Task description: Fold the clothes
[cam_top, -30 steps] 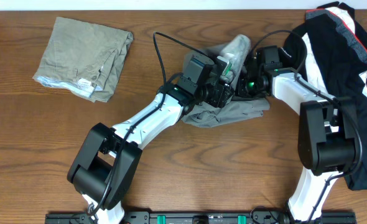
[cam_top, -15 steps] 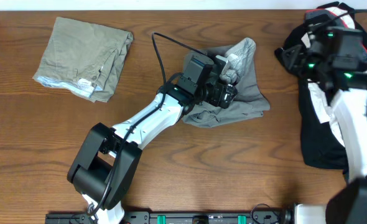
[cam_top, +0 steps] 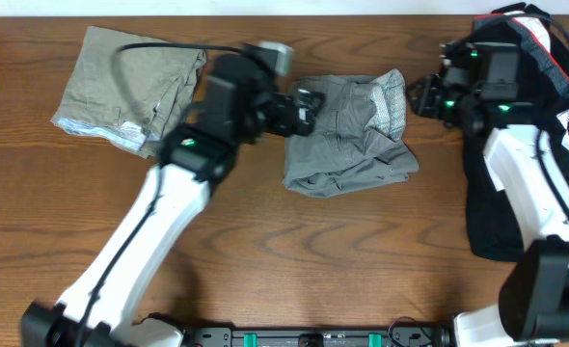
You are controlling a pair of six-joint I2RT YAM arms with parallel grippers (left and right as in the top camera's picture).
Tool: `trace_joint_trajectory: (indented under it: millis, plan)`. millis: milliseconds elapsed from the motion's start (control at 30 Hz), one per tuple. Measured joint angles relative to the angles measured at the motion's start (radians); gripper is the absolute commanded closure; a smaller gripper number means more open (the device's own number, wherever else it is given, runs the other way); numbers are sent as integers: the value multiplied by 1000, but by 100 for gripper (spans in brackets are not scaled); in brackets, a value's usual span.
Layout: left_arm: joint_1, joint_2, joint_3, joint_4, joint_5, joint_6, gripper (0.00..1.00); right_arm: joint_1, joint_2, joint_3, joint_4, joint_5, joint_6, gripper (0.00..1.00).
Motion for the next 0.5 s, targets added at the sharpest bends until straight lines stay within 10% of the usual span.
trace_joint_trajectory:
  millis: [500]
  plan:
    - [161, -27, 0, -155, -3, -2, 2, 95, 252, -2, 247, -2, -105, 59]
